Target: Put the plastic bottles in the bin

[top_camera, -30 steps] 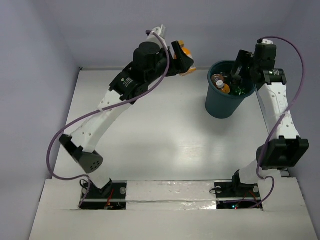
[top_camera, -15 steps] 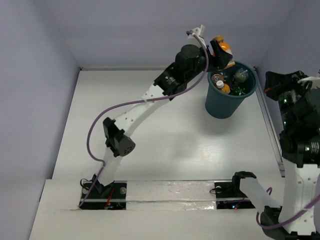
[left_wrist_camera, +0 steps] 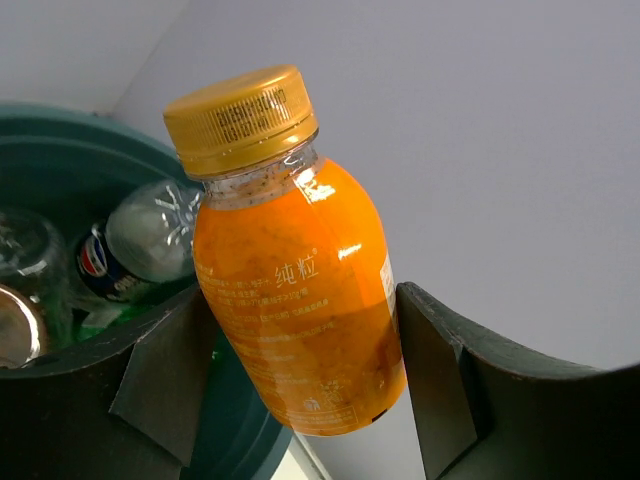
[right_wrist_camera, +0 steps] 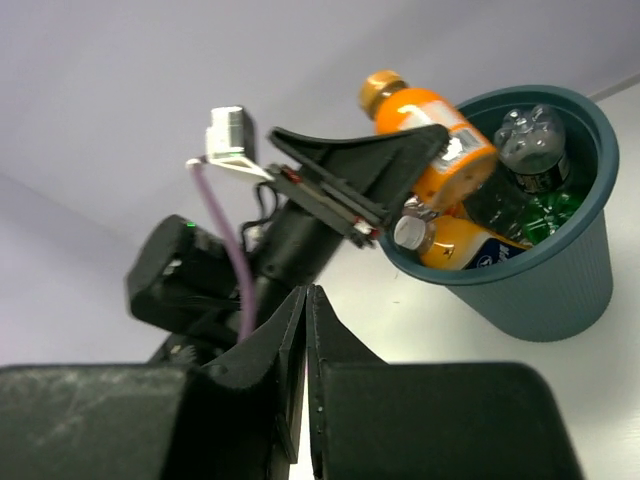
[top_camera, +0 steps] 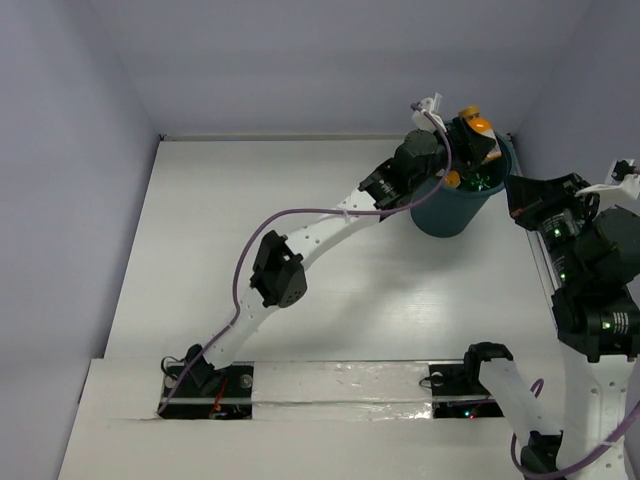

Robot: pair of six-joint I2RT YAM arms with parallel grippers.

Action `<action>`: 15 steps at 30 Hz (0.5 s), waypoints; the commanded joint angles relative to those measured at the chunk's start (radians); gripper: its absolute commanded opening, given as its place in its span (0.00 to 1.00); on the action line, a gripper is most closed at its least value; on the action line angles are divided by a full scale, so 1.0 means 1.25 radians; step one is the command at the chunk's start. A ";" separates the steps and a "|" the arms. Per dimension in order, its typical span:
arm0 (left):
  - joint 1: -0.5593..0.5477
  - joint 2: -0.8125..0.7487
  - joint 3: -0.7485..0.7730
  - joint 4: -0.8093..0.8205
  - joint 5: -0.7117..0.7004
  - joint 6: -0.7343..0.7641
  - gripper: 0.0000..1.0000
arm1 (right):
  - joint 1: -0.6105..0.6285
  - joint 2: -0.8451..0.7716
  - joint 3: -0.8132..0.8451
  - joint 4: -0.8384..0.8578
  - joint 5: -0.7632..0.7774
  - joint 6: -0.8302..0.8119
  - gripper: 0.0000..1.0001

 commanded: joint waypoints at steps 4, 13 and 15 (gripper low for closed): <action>-0.004 -0.010 0.047 0.091 -0.002 -0.029 0.63 | 0.016 -0.012 0.001 0.020 -0.031 -0.009 0.10; -0.004 -0.060 0.026 0.072 -0.004 0.008 0.99 | 0.016 0.013 0.011 0.042 -0.041 -0.011 0.11; 0.003 -0.071 0.024 0.066 -0.005 0.013 0.99 | 0.016 0.016 0.014 0.049 -0.035 -0.012 0.11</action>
